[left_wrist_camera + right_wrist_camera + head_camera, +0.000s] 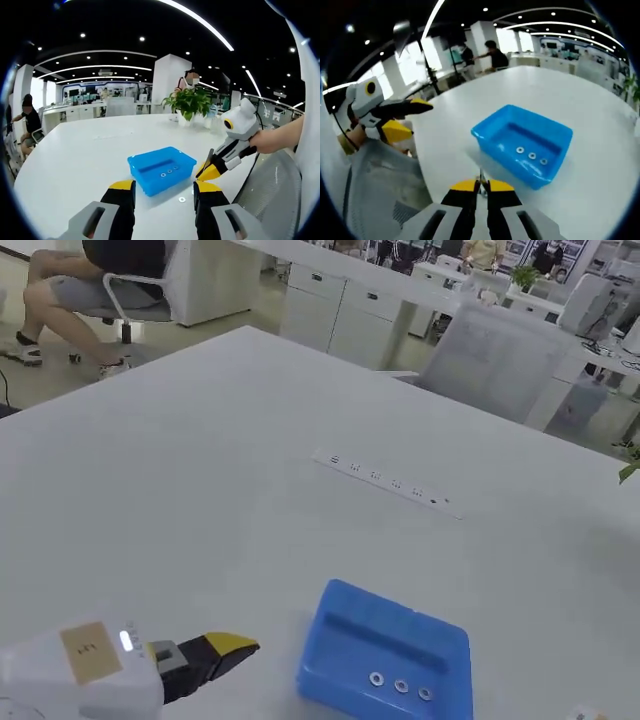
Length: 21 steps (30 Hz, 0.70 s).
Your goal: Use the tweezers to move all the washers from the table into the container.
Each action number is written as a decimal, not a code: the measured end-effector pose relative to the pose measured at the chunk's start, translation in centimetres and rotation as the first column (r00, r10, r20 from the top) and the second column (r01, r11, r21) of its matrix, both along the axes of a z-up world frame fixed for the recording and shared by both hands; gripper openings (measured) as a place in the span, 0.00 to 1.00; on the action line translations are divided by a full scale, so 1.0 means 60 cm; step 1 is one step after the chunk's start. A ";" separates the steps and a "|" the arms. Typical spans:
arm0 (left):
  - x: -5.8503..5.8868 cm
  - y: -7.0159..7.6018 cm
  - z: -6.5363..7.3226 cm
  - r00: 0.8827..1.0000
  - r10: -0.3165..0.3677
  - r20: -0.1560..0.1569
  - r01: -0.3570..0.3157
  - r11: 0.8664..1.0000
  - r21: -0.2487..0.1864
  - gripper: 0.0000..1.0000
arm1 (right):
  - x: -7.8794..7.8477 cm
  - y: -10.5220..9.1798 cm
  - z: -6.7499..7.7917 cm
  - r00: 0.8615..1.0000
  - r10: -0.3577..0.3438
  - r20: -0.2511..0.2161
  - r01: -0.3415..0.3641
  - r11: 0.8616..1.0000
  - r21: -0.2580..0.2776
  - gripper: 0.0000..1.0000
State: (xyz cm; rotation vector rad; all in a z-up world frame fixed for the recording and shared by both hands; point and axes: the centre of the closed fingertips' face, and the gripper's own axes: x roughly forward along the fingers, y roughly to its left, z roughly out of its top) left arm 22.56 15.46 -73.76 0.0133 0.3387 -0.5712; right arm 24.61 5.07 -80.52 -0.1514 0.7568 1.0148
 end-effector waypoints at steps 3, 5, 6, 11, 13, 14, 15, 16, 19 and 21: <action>0.000 0.001 0.000 1.000 0.001 0.000 -0.001 1.000 0.000 0.44 | 0.007 0.003 0.015 1.000 -0.005 0.021 0.004 1.000 0.022 0.03; 0.000 0.002 0.000 1.000 0.004 -0.001 -0.004 1.000 0.001 0.44 | 0.010 0.007 0.023 0.999 0.001 0.035 -0.001 1.000 0.013 0.03; 0.000 0.002 0.000 1.000 0.006 0.002 -0.006 1.000 0.000 0.44 | 0.012 0.008 0.026 0.999 0.007 0.046 -0.007 1.000 0.004 0.03; 0.001 0.007 0.002 1.000 0.020 0.005 -0.019 1.000 -0.008 0.44 | 0.029 0.022 0.051 0.997 0.013 0.077 -0.014 1.000 0.017 0.03; 0.001 0.006 0.002 1.000 0.015 0.002 -0.015 1.000 -0.009 0.44 | 0.035 0.030 0.061 0.996 0.015 0.082 -0.017 0.999 0.030 0.03; 0.000 0.004 0.001 1.000 0.009 0.001 -0.009 1.000 -0.008 0.44 | 0.039 0.035 0.066 0.996 0.016 0.091 -0.019 0.999 0.032 0.03; 0.000 0.003 0.001 1.000 0.006 0.001 -0.006 1.000 -0.006 0.44 | 0.041 0.037 0.069 0.995 0.019 0.096 -0.022 0.999 0.034 0.03; -0.001 0.002 0.001 1.000 0.002 0.001 -0.002 1.000 -0.004 0.44 | 0.044 0.041 0.074 0.995 0.021 0.100 -0.025 0.999 0.037 0.03; -0.001 0.002 0.000 1.000 0.000 0.000 0.000 1.000 -0.003 0.44 | 0.052 0.047 0.084 0.993 0.024 0.113 -0.029 0.999 0.046 0.03; -0.001 0.003 0.000 1.000 0.002 -0.001 -0.002 1.000 -0.007 0.44 | 0.058 0.050 0.088 0.993 0.026 0.119 -0.032 0.998 0.053 0.03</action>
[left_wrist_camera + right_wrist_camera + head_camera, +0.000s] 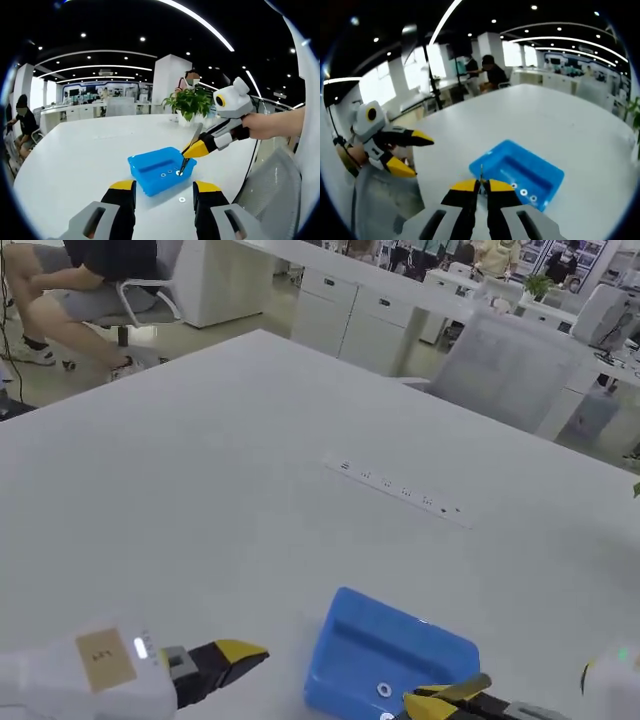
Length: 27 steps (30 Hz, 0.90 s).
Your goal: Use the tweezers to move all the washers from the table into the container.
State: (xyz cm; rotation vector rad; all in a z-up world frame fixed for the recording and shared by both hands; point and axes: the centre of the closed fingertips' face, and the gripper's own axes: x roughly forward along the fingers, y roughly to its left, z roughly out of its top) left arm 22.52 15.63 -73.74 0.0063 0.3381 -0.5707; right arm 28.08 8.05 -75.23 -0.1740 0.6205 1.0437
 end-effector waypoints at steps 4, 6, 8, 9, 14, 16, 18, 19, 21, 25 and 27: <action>0.000 0.000 -0.001 1.000 -0.001 -0.003 0.001 1.000 -0.003 0.44 | 0.013 0.004 0.001 1.000 0.012 0.010 -0.012 1.000 -0.006 0.03; -0.001 -0.002 -0.002 1.000 -0.008 -0.007 0.008 1.000 0.001 0.44 | 0.023 0.007 0.004 1.000 0.016 0.013 -0.016 1.000 0.002 0.03; -0.002 -0.003 -0.003 1.000 -0.013 -0.007 0.013 1.000 0.005 0.44 | 0.034 0.010 0.006 1.000 0.014 0.012 -0.015 1.000 0.010 0.03; -0.002 -0.002 -0.004 1.000 -0.013 -0.007 0.013 1.000 0.007 0.43 | 0.038 0.011 0.006 1.000 0.013 0.014 -0.013 1.000 0.012 0.03; -0.001 0.000 -0.004 1.000 -0.005 -0.007 0.005 1.000 0.005 0.43 | 0.063 0.012 -0.007 0.999 0.030 0.017 -0.029 0.999 -0.013 0.03; -0.001 0.001 -0.005 1.000 -0.006 -0.009 0.006 1.000 0.005 0.43 | 0.070 0.012 -0.014 0.999 0.049 0.020 -0.048 0.998 -0.028 0.03; -0.002 0.000 -0.007 1.000 -0.011 -0.010 0.012 1.000 0.009 0.43 | 0.079 0.006 -0.029 0.993 0.107 0.043 -0.104 0.991 -0.081 0.03; -0.002 -0.001 -0.007 1.000 -0.014 -0.011 0.014 1.000 0.010 0.43 | 0.083 -0.001 -0.039 0.993 0.115 0.028 -0.111 0.987 -0.116 0.03; -0.003 -0.002 -0.008 1.000 -0.019 -0.014 0.019 1.000 0.015 0.43 | 0.092 -0.003 -0.045 0.991 0.130 0.035 -0.124 0.983 -0.134 0.03; -0.003 -0.002 -0.009 1.000 -0.017 -0.014 0.018 1.000 0.022 0.42 | 0.100 -0.002 -0.050 0.991 0.134 0.020 -0.131 0.983 -0.129 0.03; -0.002 -0.001 -0.009 1.000 -0.014 -0.014 0.014 1.000 0.019 0.42 | 0.101 0.003 -0.058 0.990 0.138 0.009 -0.136 0.982 -0.131 0.03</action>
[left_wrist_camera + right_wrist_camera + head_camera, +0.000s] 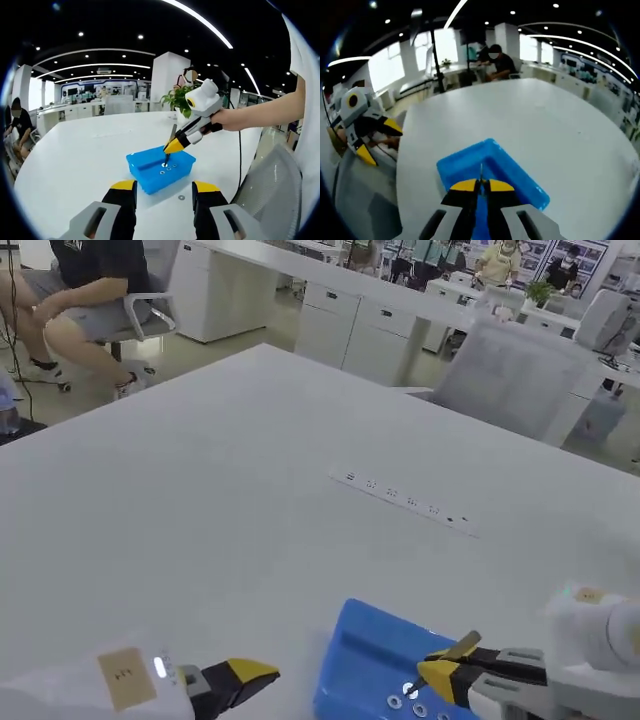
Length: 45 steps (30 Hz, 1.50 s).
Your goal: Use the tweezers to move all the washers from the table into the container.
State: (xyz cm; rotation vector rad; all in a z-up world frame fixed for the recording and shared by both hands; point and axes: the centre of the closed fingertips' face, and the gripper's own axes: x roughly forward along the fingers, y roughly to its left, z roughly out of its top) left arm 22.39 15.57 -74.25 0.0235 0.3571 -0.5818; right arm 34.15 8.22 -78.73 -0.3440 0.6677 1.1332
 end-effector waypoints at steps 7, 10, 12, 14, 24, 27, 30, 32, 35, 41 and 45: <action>-0.001 -0.001 -0.002 1.000 0.000 -0.005 0.000 1.000 0.008 0.41 | -0.008 0.028 -0.018 0.999 0.025 -0.027 -0.024 1.000 0.010 0.03; 0.000 0.002 -0.002 1.000 0.006 -0.004 -0.006 1.000 0.001 0.41 | -0.008 0.036 -0.026 0.999 0.035 -0.037 -0.035 0.999 0.006 0.03; 0.000 0.002 -0.002 1.000 0.006 -0.005 -0.006 1.000 -0.002 0.41 | -0.008 0.040 -0.030 0.998 0.042 -0.036 -0.042 0.999 -0.004 0.03; -0.001 0.001 -0.004 1.000 0.002 -0.007 -0.002 1.000 0.004 0.41 | -0.007 0.045 -0.029 0.998 0.048 -0.032 -0.048 0.999 -0.004 0.03; 0.000 0.003 -0.004 1.000 0.007 -0.005 -0.007 1.000 0.004 0.39 | -0.007 0.049 -0.040 0.998 0.061 -0.032 -0.062 0.998 -0.032 0.03; 0.000 0.002 -0.002 1.000 0.006 -0.002 -0.006 1.000 0.002 0.39 | -0.006 0.045 -0.041 0.998 0.055 -0.040 -0.056 0.998 -0.027 0.03; 0.000 0.002 -0.003 1.000 0.005 -0.004 -0.005 1.000 0.004 0.39 | -0.004 0.043 -0.036 0.998 0.053 -0.023 -0.054 0.998 -0.028 0.03; 0.000 0.002 -0.002 1.000 0.006 -0.002 -0.006 1.000 0.006 0.39 | -0.005 0.043 -0.028 0.998 0.055 -0.012 -0.056 0.998 -0.024 0.03; 0.000 0.002 -0.002 1.000 0.009 -0.003 -0.009 1.000 0.004 0.39 | -0.009 0.045 -0.012 0.998 0.060 0.001 -0.060 0.998 -0.006 0.03; 0.000 0.002 -0.002 1.000 0.010 -0.003 -0.010 1.000 0.008 0.38 | -0.031 0.043 0.026 0.995 0.096 0.034 -0.097 0.995 0.009 0.03; 0.001 0.003 -0.001 1.000 0.013 -0.002 -0.013 1.000 0.007 0.38 | -0.052 0.043 0.045 0.993 0.117 0.036 -0.118 0.993 0.024 0.03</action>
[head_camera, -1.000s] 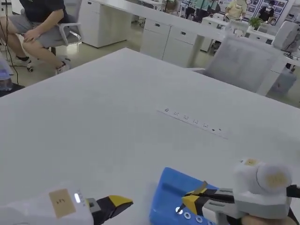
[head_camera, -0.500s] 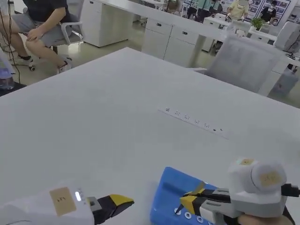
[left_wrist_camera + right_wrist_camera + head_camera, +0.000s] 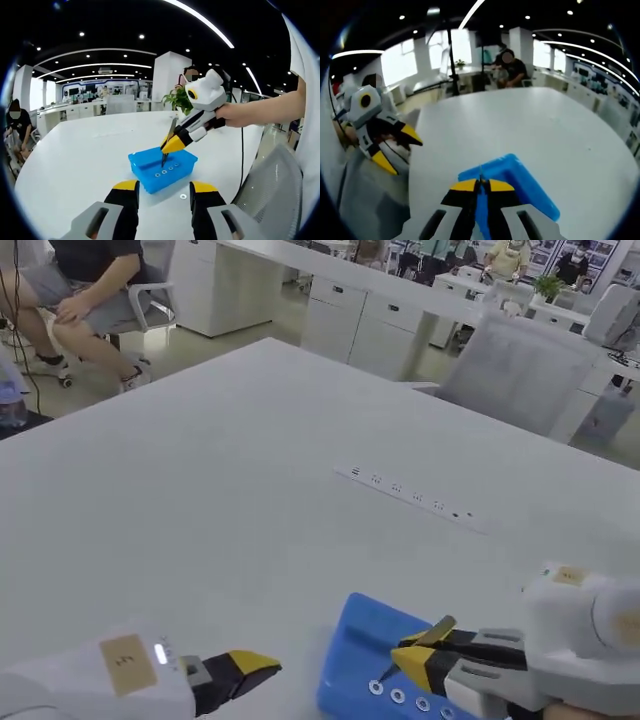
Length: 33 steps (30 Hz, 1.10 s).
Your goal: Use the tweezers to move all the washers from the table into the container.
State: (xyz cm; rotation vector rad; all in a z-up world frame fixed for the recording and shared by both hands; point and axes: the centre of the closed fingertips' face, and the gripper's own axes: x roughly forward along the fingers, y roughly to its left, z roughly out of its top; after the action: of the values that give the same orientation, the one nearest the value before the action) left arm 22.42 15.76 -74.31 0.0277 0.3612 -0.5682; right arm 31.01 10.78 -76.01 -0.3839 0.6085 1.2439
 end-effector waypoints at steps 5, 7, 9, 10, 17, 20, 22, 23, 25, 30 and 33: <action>-0.001 -0.002 0.000 1.000 -0.006 -0.001 0.006 1.000 0.004 0.37 | -0.033 0.001 0.010 0.999 0.036 -0.011 -0.036 0.999 0.013 0.03; -0.001 -0.003 0.000 1.000 -0.008 -0.001 0.008 1.000 0.004 0.37 | -0.043 0.002 0.006 0.999 0.047 -0.022 -0.047 0.999 0.010 0.03; -0.001 -0.003 0.001 1.000 -0.010 0.000 0.010 1.000 0.003 0.37 | -0.057 0.001 -0.005 0.997 0.062 -0.048 -0.063 0.998 0.000 0.03; 0.000 -0.003 0.001 1.000 -0.010 0.001 0.010 1.000 0.002 0.37 | -0.061 0.001 -0.009 0.996 0.063 -0.056 -0.063 0.998 -0.003 0.03; 0.001 -0.001 0.001 1.000 -0.007 0.002 0.007 1.000 -0.001 0.37 | -0.084 -0.003 -0.051 0.991 0.084 -0.105 -0.089 0.995 -0.047 0.03; 0.001 -0.001 0.001 1.000 -0.007 0.001 0.007 1.000 -0.001 0.37 | -0.091 -0.009 -0.068 0.988 0.086 -0.127 -0.095 0.993 -0.067 0.03; 0.001 -0.001 0.001 1.000 -0.008 0.001 0.008 1.000 0.000 0.37 | -0.094 -0.013 -0.077 0.987 0.083 -0.138 -0.094 0.993 -0.077 0.03; 0.001 -0.001 0.001 1.000 -0.008 0.001 0.008 1.000 0.000 0.37 | -0.095 -0.015 -0.080 0.986 0.081 -0.146 -0.094 0.992 -0.082 0.03; 0.001 -0.002 0.001 1.000 -0.009 0.001 0.009 1.000 -0.001 0.37 | -0.097 -0.018 -0.085 0.986 0.078 -0.150 -0.091 0.992 -0.087 0.03; 0.000 -0.003 0.000 1.000 -0.012 0.000 0.012 1.000 0.001 0.36 | -0.103 -0.021 -0.092 0.984 0.077 -0.162 -0.093 0.991 -0.095 0.03; -0.001 -0.004 0.000 1.000 -0.013 0.000 0.013 1.000 0.000 0.36 | -0.104 -0.020 -0.095 0.984 0.077 -0.161 -0.093 0.991 -0.095 0.03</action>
State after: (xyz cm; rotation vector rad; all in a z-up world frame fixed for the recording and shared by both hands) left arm 22.38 15.54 -74.28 0.0299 0.3614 -0.5815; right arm 24.79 9.60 -81.68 -0.4034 0.7994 1.3367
